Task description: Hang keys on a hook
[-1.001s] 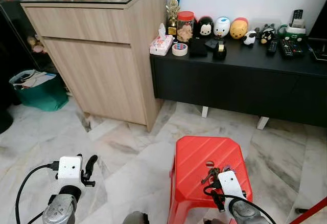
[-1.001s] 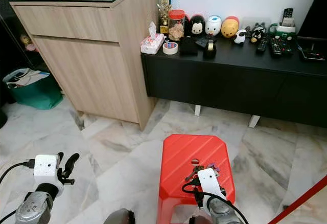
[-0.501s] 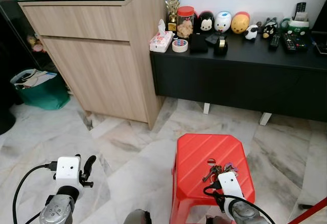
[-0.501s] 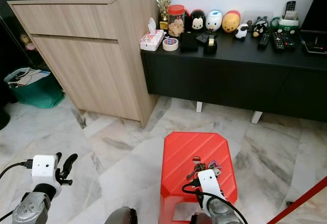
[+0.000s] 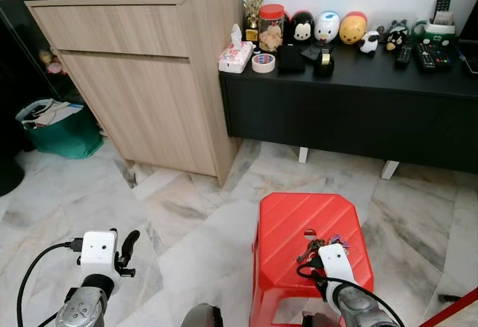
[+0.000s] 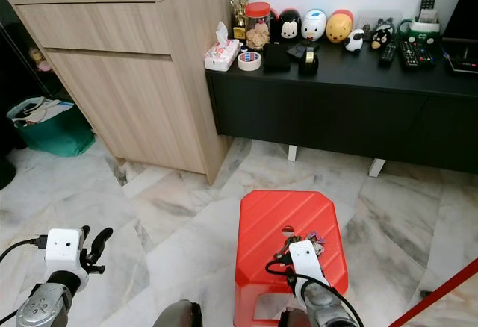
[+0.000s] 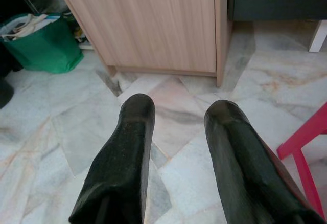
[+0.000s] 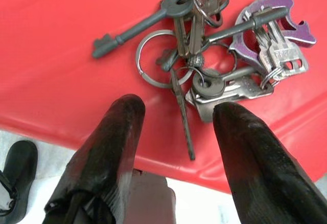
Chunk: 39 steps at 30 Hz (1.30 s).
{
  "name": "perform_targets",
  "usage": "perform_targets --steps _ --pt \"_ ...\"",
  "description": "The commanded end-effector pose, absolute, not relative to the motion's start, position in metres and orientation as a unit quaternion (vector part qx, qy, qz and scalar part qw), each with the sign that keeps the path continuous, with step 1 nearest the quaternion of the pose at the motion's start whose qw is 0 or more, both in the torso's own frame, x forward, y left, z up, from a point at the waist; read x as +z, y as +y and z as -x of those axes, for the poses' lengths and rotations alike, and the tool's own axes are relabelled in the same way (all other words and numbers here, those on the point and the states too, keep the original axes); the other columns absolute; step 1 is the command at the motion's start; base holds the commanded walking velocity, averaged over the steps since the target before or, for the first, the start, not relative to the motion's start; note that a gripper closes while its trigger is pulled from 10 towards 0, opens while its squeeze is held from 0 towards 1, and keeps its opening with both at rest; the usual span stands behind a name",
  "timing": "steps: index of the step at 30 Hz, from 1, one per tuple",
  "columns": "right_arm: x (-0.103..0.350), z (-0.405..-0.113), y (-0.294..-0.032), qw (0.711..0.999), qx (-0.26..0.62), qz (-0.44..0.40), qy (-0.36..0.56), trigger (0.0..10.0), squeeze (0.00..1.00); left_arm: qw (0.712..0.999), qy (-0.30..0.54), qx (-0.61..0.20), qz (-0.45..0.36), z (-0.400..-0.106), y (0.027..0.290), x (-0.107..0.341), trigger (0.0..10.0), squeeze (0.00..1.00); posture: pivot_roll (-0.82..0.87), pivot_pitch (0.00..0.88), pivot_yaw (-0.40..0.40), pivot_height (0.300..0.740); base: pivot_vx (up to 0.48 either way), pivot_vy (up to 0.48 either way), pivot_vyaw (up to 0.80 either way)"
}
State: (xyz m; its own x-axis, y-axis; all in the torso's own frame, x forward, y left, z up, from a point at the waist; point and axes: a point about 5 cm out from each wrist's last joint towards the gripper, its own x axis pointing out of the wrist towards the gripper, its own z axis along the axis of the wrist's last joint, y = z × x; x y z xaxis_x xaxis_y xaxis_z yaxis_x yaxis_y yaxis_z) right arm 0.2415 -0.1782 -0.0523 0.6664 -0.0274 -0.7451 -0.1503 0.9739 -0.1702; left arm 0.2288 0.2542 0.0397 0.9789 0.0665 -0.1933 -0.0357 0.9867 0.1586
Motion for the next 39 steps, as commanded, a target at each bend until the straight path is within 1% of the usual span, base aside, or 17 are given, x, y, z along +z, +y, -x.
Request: perform_targets --steps 1,2,3,8,22,34,39 --pt "-0.052 -0.242 -0.175 0.907 0.034 0.103 0.407 10.0 0.0 0.99 0.106 0.032 -0.085 -0.226 0.262 0.041 10.0 0.0 0.15 0.069 0.085 0.645 0.0 0.0 0.0" --pt "-0.052 -0.242 -0.175 0.908 0.034 0.102 0.406 8.9 0.0 0.99 0.107 0.03 -0.086 -0.225 0.261 0.041 10.0 0.0 0.15 0.07 0.085 0.645 0.0 0.0 0.0" --pt "-0.052 -0.242 -0.175 0.908 0.032 0.1 0.404 0.0 0.0 0.99 0.109 0.028 -0.088 -0.222 0.262 0.041 10.0 0.0 0.15 0.073 0.086 0.645 0.0 0.0 0.0" --pt "-0.052 -0.242 -0.177 0.908 0.027 0.098 0.405 0.0 0.0 0.989 0.116 0.03 -0.089 -0.216 0.265 0.039 10.0 0.0 0.16 0.076 0.088 0.645 0.0 0.0 0.0" --pt "-0.052 -0.241 -0.177 0.908 0.029 0.099 0.405 0.0 0.0 0.988 0.121 0.029 -0.089 -0.215 0.264 0.039 10.0 0.0 0.16 0.075 0.09 0.645 0.0 0.0 0.0" --pt "-0.052 -0.242 -0.172 0.912 0.04 0.09 0.398 0.0 0.0 0.987 0.131 0.024 -0.088 -0.214 0.261 0.036 10.0 0.0 0.16 0.072 0.088 0.645 0.0 0.0 0.0" --pt "-0.05 -0.245 -0.167 0.918 0.047 0.08 0.386 0.0 0.0 0.987 0.134 0.023 -0.088 -0.215 0.261 0.035 10.0 0.0 0.16 0.068 0.085 0.645 0.0 0.0 0.0"
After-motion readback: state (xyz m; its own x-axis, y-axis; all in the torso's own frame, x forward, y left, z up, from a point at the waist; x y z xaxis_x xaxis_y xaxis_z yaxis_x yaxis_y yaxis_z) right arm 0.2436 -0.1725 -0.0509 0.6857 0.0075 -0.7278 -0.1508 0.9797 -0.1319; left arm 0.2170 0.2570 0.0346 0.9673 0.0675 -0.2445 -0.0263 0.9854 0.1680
